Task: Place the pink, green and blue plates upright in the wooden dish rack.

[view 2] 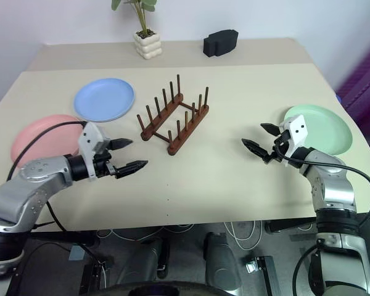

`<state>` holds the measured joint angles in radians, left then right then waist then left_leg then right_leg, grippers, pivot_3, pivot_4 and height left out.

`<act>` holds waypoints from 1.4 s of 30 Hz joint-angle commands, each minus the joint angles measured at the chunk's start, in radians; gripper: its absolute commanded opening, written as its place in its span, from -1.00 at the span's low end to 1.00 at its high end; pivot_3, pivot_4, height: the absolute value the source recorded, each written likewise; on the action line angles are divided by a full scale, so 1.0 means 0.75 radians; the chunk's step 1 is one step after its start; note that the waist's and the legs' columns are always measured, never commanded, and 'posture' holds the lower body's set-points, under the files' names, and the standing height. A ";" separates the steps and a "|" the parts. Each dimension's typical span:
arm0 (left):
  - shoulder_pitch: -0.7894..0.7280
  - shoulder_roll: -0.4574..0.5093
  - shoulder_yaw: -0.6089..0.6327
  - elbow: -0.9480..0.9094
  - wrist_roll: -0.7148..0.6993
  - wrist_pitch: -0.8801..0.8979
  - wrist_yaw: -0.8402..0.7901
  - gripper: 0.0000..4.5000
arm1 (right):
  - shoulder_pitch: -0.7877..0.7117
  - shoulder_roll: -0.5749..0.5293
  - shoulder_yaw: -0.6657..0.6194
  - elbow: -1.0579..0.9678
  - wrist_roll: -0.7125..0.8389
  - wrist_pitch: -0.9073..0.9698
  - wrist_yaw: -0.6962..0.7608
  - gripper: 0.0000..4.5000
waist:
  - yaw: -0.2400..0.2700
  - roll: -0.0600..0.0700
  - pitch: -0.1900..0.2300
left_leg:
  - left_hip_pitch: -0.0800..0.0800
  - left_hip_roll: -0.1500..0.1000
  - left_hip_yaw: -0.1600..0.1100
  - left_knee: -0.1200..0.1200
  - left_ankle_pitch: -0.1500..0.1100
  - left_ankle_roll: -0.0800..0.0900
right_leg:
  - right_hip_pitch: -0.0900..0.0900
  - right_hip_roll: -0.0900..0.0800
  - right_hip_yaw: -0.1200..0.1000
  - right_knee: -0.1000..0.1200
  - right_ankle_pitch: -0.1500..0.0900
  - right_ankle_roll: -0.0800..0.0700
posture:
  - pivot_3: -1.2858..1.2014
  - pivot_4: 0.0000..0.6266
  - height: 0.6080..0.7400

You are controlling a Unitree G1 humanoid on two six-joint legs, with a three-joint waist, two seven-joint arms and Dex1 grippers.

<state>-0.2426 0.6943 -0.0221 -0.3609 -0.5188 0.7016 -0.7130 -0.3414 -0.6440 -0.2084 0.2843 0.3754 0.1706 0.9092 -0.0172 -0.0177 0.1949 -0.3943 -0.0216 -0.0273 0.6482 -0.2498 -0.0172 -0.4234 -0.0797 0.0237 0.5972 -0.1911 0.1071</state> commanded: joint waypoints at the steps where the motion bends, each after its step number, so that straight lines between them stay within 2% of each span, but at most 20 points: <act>1: -0.037 -0.061 -0.089 0.003 0.042 0.024 0.028 1.00 | 0.005 -0.015 -0.047 -0.098 0.025 0.001 -0.026 0.99 | 0.002 0.000 0.000 | 0.000 0.000 0.000 0.000 0.000 0.000 | 0.000 0.000 0.000 0.000 0.000 0.000 | 0.03 -0.52 0.93; 6: -0.133 -0.214 -0.178 0.098 0.126 0.073 0.150 1.00 | 0.073 -0.021 -0.080 -0.183 0.043 0.021 -0.057 0.99 | 0.012 0.000 0.000 | -0.001 -0.001 -0.001 0.001 0.000 0.000 | 0.001 0.000 0.000 0.000 0.000 0.000 | 0.03 -0.52 0.93; 12: -0.242 -0.340 -0.250 0.254 0.279 0.076 0.289 1.00 | 0.104 -0.026 -0.097 -0.192 0.039 0.023 -0.068 0.99 | 0.005 0.000 0.000 | 0.000 -0.002 -0.001 0.001 0.000 0.000 | 0.001 -0.001 0.000 0.000 0.000 0.001 | 0.03 -0.52 0.93; 29: -0.355 -0.596 -0.311 0.412 0.365 0.099 0.309 1.00 | 0.072 -0.006 -0.084 -0.105 0.022 -0.041 -0.061 0.99 | 0.008 0.000 0.000 | 0.000 -0.003 -0.001 0.002 0.000 0.000 | 0.003 -0.001 0.000 -0.001 0.002 0.004 | 0.03 -0.52 0.93; 30: -0.353 -0.602 -0.310 0.412 0.368 0.099 0.309 0.75 | 0.074 -0.006 -0.086 -0.104 0.022 -0.045 -0.061 1.00 | 0.008 0.000 0.000 | 0.000 -0.003 -0.001 0.002 0.000 0.000 | 0.003 -0.001 0.000 -0.001 0.002 0.004 | 0.03 -0.52 0.93; 32: -0.353 -0.611 -0.307 0.415 0.372 0.096 0.308 0.44 | 0.077 -0.006 -0.087 -0.100 0.023 -0.050 -0.061 1.00 | 0.009 0.000 0.000 | 0.000 -0.003 -0.001 0.002 0.000 0.000 | 0.003 -0.001 0.000 -0.001 0.002 0.004 | 0.03 -0.52 0.93; 36: -0.351 -0.616 -0.301 0.414 0.378 0.094 0.303 -0.50 | 0.083 -0.007 -0.089 -0.098 0.024 -0.056 -0.061 1.00 | 0.010 0.000 0.000 | 0.000 -0.003 -0.001 0.002 0.000 0.000 | 0.003 -0.001 0.000 -0.001 0.002 0.004 | 0.03 -0.52 0.93; 37: -0.352 -0.618 -0.298 0.415 0.382 0.094 0.303 -0.59 | 0.084 -0.007 -0.089 -0.096 0.024 -0.058 -0.061 1.00 | 0.012 0.001 -0.001 | 0.001 -0.003 -0.002 0.002 0.000 0.000 | 0.004 -0.001 0.000 -0.001 0.002 0.004 | 0.03 -0.52 0.93; 39: -0.350 -0.620 -0.294 0.414 0.387 0.092 0.301 -0.65 | 0.086 -0.006 -0.089 -0.094 0.025 -0.060 -0.059 1.00 | 0.011 0.001 -0.001 | 0.003 -0.003 -0.002 0.002 0.000 0.000 | 0.007 -0.001 0.000 -0.002 0.001 0.002 | 0.03 -0.52 0.93; 42: -0.348 -0.615 -0.293 0.407 0.396 0.094 0.302 -0.65 | 0.090 -0.007 -0.086 -0.101 0.036 -0.049 -0.047 1.00 | 0.010 0.002 -0.001 | 0.003 -0.003 -0.002 0.002 0.000 0.000 | 0.007 -0.001 0.000 -0.002 0.000 0.001 | 0.03 -0.52 0.93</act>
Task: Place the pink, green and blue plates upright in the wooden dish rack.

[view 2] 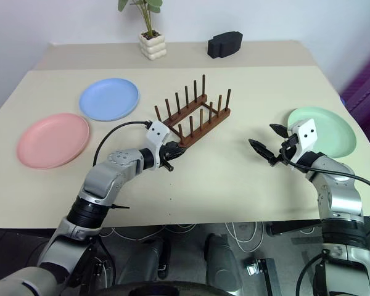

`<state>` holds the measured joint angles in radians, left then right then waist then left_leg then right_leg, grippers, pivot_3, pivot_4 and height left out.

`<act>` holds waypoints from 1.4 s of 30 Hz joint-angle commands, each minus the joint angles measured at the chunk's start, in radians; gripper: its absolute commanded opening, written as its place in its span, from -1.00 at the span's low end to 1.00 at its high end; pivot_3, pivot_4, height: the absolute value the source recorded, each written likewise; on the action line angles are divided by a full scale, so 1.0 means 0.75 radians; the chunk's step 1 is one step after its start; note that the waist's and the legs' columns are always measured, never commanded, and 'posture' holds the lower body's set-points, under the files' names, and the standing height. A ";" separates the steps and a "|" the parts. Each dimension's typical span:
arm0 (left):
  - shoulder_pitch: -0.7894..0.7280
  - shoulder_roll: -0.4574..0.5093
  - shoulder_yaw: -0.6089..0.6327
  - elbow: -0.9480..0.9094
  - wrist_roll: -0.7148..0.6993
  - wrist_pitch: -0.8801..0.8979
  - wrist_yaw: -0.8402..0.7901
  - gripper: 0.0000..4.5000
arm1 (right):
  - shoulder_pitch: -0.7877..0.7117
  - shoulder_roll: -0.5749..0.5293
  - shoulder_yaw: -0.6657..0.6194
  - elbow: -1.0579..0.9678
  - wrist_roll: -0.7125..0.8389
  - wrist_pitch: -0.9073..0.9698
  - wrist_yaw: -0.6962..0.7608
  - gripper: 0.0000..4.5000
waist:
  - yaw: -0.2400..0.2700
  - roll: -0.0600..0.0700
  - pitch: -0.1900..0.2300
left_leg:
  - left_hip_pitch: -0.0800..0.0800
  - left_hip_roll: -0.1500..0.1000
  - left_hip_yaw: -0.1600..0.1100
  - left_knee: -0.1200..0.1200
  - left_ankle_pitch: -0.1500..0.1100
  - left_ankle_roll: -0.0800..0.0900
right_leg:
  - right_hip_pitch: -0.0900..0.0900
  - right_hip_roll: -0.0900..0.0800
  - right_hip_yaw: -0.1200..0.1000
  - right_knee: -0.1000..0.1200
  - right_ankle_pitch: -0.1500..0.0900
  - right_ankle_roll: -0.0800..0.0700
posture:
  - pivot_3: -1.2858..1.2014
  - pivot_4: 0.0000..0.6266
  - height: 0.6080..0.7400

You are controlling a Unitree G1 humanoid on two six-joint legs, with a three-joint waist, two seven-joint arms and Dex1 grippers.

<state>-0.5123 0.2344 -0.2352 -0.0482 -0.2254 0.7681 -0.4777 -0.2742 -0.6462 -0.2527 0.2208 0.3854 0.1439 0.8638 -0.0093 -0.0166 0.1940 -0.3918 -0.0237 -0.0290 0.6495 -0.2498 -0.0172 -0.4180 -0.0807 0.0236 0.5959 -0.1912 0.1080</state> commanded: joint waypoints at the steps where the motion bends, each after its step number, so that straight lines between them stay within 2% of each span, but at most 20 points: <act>1: 0.008 0.008 -0.016 -0.013 0.016 0.001 -0.013 -0.65 | 0.003 -0.006 -0.023 -0.022 0.031 -0.002 0.028 1.00 | 0.000 0.000 0.000 | 0.000 0.000 0.000 0.000 0.000 0.000 | 0.000 0.000 0.000 0.000 0.000 0.000 | 0.03 -0.52 0.93; 5: -0.010 0.102 -0.076 -0.014 0.081 -0.087 -0.089 -0.65 | 0.045 -0.031 0.011 -0.096 0.064 0.072 0.118 1.00 | -0.003 0.000 0.000 | 0.000 0.000 0.000 0.000 0.000 0.000 | 0.000 0.000 0.000 0.000 0.000 0.001 | 0.03 -0.52 0.93; 10: -0.037 0.195 -0.074 0.018 0.091 -0.277 -0.238 -0.65 | 0.085 -0.045 0.034 -0.164 0.078 0.133 0.184 1.00 | -0.003 0.000 0.000 | 0.000 0.000 0.000 -0.001 0.000 0.000 | -0.001 0.000 0.000 0.000 0.000 0.000 | 0.03 -0.52 0.93; 15: -0.039 0.322 -0.082 0.022 0.024 -0.566 -0.604 -0.65 | 0.123 -0.068 0.046 -0.214 0.070 0.166 0.226 1.00 | -0.001 0.000 0.000 | -0.001 0.001 0.000 -0.001 0.000 0.000 | -0.002 0.000 0.000 0.000 0.000 -0.001 | 0.03 -0.52 0.93; 17: -0.044 0.350 -0.078 0.043 -0.020 -0.606 -0.735 -0.65 | 0.141 -0.081 0.044 -0.232 0.071 0.175 0.236 1.00 | 0.001 0.000 0.000 | -0.002 0.001 0.000 -0.001 0.000 0.000 | -0.002 -0.001 0.000 -0.001 -0.001 -0.001 | 0.03 -0.52 0.93; 26: -0.205 0.336 -0.092 0.381 0.035 -0.780 -0.968 -0.65 | 0.288 -0.138 -0.020 -0.324 0.080 0.197 0.233 1.00 | -0.001 0.000 0.000 | -0.002 0.001 0.001 0.000 0.000 0.000 | -0.002 -0.001 0.000 -0.001 -0.001 -0.001 | 0.03 -0.52 0.93; 32: -0.278 0.279 -0.101 0.603 0.106 -0.904 -1.001 -0.65 | 0.378 -0.133 -0.073 -0.409 0.086 0.210 0.193 1.00 | -0.002 0.000 0.000 | -0.002 0.001 0.001 0.000 0.000 0.000 | -0.002 0.000 0.000 -0.001 -0.001 -0.001 | 0.03 -0.52 0.93; 39: -0.278 0.245 -0.077 0.710 0.133 -0.936 -1.003 -0.65 | 0.401 -0.117 -0.078 -0.447 0.087 0.208 0.148 1.00 | -0.001 -0.001 0.000 | -0.002 0.001 0.001 0.000 0.000 0.000 | -0.002 0.000 0.000 0.000 -0.001 -0.001 | 0.03 -0.52 0.93; 41: -0.277 0.241 -0.060 0.720 0.126 -0.912 -0.989 -0.19 | 0.397 -0.113 -0.067 -0.449 0.085 0.206 0.140 1.00 | -0.002 -0.001 0.000 | -0.002 0.001 0.000 0.000 0.000 0.000 | -0.002 0.000 0.000 0.000 -0.001 -0.001 | 0.03 -0.52 0.93; 42: -0.272 0.245 -0.051 0.715 0.127 -0.904 -0.975 -0.03 | 0.390 -0.112 -0.058 -0.446 0.081 0.206 0.137 1.00 | -0.002 -0.001 0.000 | -0.002 0.001 0.000 0.000 0.000 0.000 | -0.002 0.000 0.000 0.000 -0.001 -0.001 | 0.03 -0.52 0.93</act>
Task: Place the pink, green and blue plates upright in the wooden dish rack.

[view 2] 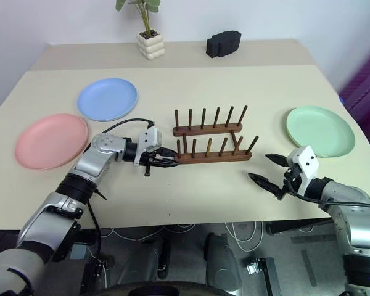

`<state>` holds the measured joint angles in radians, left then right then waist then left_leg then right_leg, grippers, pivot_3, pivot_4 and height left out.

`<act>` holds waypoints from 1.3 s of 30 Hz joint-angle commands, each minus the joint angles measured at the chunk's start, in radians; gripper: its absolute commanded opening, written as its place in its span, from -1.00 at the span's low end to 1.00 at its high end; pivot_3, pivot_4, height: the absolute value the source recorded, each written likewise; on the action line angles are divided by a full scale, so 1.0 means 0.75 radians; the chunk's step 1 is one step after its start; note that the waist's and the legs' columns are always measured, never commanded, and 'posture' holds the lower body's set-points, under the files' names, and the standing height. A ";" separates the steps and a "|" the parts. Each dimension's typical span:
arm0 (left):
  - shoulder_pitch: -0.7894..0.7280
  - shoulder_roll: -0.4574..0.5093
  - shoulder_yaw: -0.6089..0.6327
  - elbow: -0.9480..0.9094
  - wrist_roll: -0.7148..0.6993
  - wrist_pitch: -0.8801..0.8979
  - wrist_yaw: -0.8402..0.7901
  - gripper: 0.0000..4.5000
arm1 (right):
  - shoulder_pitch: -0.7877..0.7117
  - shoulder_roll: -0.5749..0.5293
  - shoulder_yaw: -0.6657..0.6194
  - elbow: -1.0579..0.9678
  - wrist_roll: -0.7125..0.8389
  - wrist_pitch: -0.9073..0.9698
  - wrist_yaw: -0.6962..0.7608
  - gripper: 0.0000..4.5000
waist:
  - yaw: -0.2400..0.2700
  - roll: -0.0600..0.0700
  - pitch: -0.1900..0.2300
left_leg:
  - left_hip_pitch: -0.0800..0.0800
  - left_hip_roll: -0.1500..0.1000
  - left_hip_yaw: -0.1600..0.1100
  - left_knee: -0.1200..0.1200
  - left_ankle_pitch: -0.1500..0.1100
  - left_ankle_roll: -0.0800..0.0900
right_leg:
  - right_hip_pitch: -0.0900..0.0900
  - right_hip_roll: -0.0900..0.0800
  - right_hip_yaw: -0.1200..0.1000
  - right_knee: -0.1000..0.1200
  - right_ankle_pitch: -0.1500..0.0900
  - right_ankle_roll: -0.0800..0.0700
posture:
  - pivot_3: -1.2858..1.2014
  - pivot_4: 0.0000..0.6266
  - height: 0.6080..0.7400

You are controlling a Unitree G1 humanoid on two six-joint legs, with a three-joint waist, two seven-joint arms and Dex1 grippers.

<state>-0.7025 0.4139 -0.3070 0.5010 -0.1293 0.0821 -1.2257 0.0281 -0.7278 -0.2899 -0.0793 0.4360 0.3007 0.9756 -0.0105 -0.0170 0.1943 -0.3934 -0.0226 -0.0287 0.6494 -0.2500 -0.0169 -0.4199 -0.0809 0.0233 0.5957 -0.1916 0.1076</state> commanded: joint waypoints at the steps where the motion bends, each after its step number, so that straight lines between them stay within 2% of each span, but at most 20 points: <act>1: -0.010 0.015 0.051 -0.022 0.009 0.010 0.042 0.20 | -0.021 -0.003 0.001 -0.042 0.009 -0.004 -0.013 1.00 | 0.000 0.000 0.000 | 0.000 0.000 0.000 0.000 0.000 0.000 | 0.000 0.000 0.000 0.000 0.000 0.000 | 0.03 -0.52 0.93; 3: 0.011 0.034 0.060 -0.044 0.021 0.014 0.070 0.62 | -0.029 -0.007 0.013 -0.036 0.007 -0.002 -0.012 1.00 | -0.001 0.000 0.000 | 0.000 0.000 0.000 0.000 0.000 0.000 | 0.000 0.000 0.000 0.000 0.000 0.000 | 0.03 -0.52 0.93; 4: 0.031 0.048 0.069 -0.066 0.025 0.029 0.092 0.62 | -0.032 -0.011 0.019 -0.032 0.004 -0.002 -0.009 1.00 | -0.002 0.000 0.000 | 0.000 0.000 0.000 0.000 0.000 0.000 | 0.000 0.000 0.000 0.000 0.000 0.000 | 0.03 -0.52 0.93; 6: 0.094 0.080 0.107 -0.160 -0.017 0.117 0.107 0.66 | -0.038 -0.022 0.036 -0.021 0.000 0.004 0.006 0.76 | -0.006 0.000 0.000 | 0.000 0.000 0.000 0.000 0.000 0.000 | 0.000 0.000 0.000 0.000 0.001 0.002 | 0.03 -0.52 0.93; 7: 0.119 0.090 0.119 -0.202 -0.032 0.147 0.107 0.40 | -0.039 -0.026 0.043 -0.017 -0.003 0.003 0.011 0.63 | -0.005 0.000 0.000 | 0.000 0.001 0.000 -0.001 0.000 0.000 | 0.000 0.000 0.000 0.000 0.001 0.002 | 0.03 -0.52 0.93; 11: 0.249 0.137 0.155 -0.428 -0.102 0.272 0.088 -0.43 | -0.038 -0.035 0.070 -0.024 -0.004 0.009 0.037 -0.25 | -0.002 0.000 0.000 | 0.000 0.003 0.000 0.000 0.000 0.000 | 0.000 0.000 0.000 0.001 0.000 0.001 | 0.03 -0.52 0.93; 13: 0.308 0.153 0.161 -0.540 -0.145 0.335 0.078 -0.94 | -0.040 -0.034 0.082 -0.029 -0.006 0.013 0.045 -0.77 | 0.002 0.000 0.000 | 0.000 0.003 0.000 0.000 0.000 0.000 | 0.000 -0.001 0.000 0.001 0.000 0.000 | 0.03 -0.52 0.93; 14: 0.340 0.162 0.156 -0.600 -0.166 0.368 0.070 -1.00 | -0.043 -0.035 0.091 -0.031 -0.010 0.014 0.050 -0.99 | 0.002 0.000 0.000 | 0.000 0.003 -0.001 0.000 0.000 0.000 | 0.000 -0.001 0.000 0.000 0.000 0.000 | 0.03 -0.52 0.93; 17: 0.414 0.173 0.112 -0.763 -0.190 0.440 0.074 -1.00 | -0.051 -0.036 0.128 -0.027 -0.041 0.006 0.052 -0.99 | 0.001 0.000 0.000 | 0.000 0.003 0.000 0.000 0.000 0.000 | 0.000 -0.001 0.000 0.000 0.000 -0.001 | 0.03 -0.52 0.93; 19: 0.424 0.155 0.048 -0.804 -0.123 0.463 0.135 -1.00 | -0.067 -0.030 0.153 -0.008 -0.087 -0.013 0.021 -0.99 | 0.001 0.000 0.000 | 0.000 0.003 -0.001 0.000 0.000 0.000 | 0.000 -0.001 0.000 0.000 -0.001 -0.001 | 0.03 -0.52 0.93; 26: 0.411 0.031 -0.085 -0.746 0.056 0.374 0.357 -1.00 | -0.145 0.007 0.241 0.076 -0.206 -0.077 -0.061 -0.99 | 0.001 0.000 0.000 | 0.000 0.001 0.000 0.000 0.000 0.000 | 0.000 0.000 0.000 0.000 0.000 -0.001 | 0.03 -0.52 0.93; 30: 0.383 -0.076 -0.059 -0.613 0.136 0.393 0.575 -1.00 | -0.213 0.043 0.298 0.172 -0.319 -0.148 -0.159 -0.99 | 0.001 0.000 -0.001 | 0.002 0.000 0.000 0.002 0.000 0.000 | 0.002 0.000 0.000 0.000 0.000 -0.001 | 0.03 -0.52 0.93; 39: 0.372 -0.143 -0.025 -0.586 0.123 0.403 0.682 -1.00 | -0.317 0.107 0.353 0.323 -0.409 -0.259 -0.236 -0.99 | -0.003 0.000 -0.002 | 0.005 0.000 -0.001 0.003 0.000 0.000 | 0.007 0.000 0.000 0.000 0.000 -0.001 | 0.03 -0.52 0.93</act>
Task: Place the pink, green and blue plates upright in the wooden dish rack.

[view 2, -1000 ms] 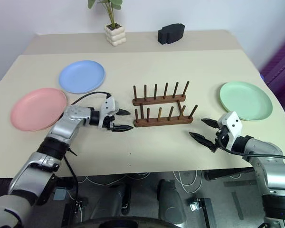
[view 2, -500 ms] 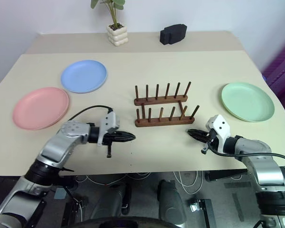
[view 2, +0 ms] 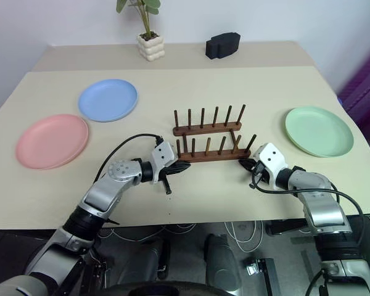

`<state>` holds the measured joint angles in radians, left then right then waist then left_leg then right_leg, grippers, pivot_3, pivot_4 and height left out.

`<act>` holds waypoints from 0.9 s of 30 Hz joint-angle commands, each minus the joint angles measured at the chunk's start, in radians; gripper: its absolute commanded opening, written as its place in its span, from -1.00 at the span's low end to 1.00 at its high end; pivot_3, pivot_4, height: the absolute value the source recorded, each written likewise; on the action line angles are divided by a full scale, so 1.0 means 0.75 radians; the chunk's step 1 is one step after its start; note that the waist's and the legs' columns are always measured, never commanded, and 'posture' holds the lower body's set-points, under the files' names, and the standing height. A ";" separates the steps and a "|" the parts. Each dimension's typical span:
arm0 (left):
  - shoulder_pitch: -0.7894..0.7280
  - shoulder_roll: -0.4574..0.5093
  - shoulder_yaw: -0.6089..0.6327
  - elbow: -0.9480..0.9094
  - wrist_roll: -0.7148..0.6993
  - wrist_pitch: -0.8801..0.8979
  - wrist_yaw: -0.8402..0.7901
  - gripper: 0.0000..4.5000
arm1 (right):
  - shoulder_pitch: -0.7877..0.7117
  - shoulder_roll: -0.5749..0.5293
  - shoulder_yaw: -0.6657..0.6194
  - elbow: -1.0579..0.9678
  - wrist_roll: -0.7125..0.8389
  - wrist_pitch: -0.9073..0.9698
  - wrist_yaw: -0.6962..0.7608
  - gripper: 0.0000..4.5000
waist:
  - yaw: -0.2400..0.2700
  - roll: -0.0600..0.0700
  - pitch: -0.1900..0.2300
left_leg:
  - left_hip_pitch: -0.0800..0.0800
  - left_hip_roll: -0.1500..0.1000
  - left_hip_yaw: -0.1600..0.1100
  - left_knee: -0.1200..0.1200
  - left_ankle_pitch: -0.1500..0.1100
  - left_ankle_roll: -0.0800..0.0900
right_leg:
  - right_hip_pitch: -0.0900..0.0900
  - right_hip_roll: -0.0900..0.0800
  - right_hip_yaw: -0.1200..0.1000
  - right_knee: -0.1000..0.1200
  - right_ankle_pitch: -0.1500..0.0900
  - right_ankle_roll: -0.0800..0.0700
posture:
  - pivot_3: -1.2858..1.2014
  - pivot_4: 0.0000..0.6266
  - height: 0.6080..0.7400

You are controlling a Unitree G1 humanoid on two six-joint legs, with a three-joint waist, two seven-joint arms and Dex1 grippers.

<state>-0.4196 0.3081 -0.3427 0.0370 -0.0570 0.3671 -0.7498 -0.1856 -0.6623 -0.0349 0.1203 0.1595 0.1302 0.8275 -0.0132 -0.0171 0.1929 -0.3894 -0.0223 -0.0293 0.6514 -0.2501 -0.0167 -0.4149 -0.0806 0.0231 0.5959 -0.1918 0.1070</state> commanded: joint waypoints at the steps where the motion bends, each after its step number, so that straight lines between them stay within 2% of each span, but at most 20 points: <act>1: -0.011 -0.006 0.029 0.047 0.033 0.019 0.066 -1.00 | -0.053 0.029 0.018 0.081 -0.050 -0.049 -0.050 -0.99 | 0.000 0.000 0.000 | 0.000 0.000 0.000 0.000 0.000 0.000 | 0.000 0.000 0.000 0.000 0.000 0.000 | 0.03 -0.52 0.93; 10: -0.095 -0.045 0.101 0.203 0.052 0.015 0.239 -1.00 | -0.170 0.082 0.045 0.211 -0.093 -0.133 -0.092 -0.99 | 0.000 0.000 0.000 | 0.001 0.000 0.000 0.000 0.000 0.000 | 0.001 0.000 0.000 0.000 0.000 0.000 | 0.03 -0.52 0.93; 27: -0.030 -0.031 0.111 0.130 0.046 0.017 0.231 -1.00 | -0.208 0.112 0.052 0.247 -0.103 -0.176 -0.099 -0.99 | -0.005 0.001 -0.001 | 0.002 0.000 0.000 -0.001 0.000 0.000 | 0.002 0.000 0.000 0.000 0.001 0.001 | 0.03 -0.52 0.93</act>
<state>-0.4679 0.2672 -0.2608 0.1433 -0.0338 0.3624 -0.5698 -0.3326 -0.5780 0.0050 0.3122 0.0823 0.0041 0.7501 -0.0166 -0.0166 0.1925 -0.3878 -0.0227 -0.0295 0.6506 -0.2501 -0.0168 -0.4137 -0.0804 0.0229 0.5960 -0.1913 0.1077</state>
